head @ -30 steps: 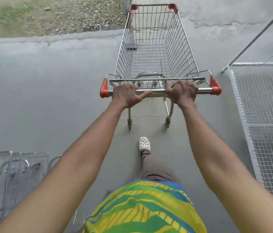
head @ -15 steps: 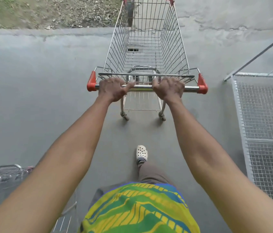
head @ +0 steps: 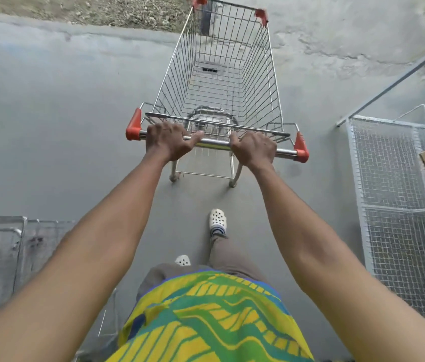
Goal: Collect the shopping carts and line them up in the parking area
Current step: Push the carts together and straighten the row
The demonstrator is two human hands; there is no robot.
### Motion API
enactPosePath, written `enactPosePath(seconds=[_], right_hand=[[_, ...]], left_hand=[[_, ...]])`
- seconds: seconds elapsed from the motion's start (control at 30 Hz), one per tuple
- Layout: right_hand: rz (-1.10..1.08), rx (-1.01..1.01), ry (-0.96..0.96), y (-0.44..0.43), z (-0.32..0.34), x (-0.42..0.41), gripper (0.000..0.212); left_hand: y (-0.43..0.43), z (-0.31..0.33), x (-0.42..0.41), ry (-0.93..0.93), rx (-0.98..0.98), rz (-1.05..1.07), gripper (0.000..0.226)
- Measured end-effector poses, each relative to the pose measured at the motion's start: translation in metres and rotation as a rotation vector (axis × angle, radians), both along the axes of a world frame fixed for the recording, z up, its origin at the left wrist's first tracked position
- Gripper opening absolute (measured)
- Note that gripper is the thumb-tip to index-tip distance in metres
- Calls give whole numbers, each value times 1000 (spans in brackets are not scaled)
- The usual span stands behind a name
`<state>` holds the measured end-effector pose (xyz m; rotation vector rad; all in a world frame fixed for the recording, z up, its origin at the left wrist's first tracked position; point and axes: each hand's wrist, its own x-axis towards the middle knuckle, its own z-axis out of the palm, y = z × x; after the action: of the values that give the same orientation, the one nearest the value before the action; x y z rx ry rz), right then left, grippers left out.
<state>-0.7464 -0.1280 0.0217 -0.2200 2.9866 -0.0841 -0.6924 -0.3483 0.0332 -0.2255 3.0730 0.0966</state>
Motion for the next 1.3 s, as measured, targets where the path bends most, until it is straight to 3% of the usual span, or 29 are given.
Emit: enactPosePath(seconds=[0.27, 0.47, 0.8, 1.3], right_hand=[[-18, 20, 4, 11, -3, 112, 65], [-51, 11, 13, 29, -2, 196, 56], [-74, -73, 43, 66, 10, 338, 57], [-127, -85, 148, 111, 4, 556, 62]], left_hand=[[6, -7, 114, -18, 43, -14, 88], [37, -3, 201, 63, 80, 45, 67], [82, -4, 339, 109, 83, 109, 55], [134, 5, 550, 122, 110, 134, 61]])
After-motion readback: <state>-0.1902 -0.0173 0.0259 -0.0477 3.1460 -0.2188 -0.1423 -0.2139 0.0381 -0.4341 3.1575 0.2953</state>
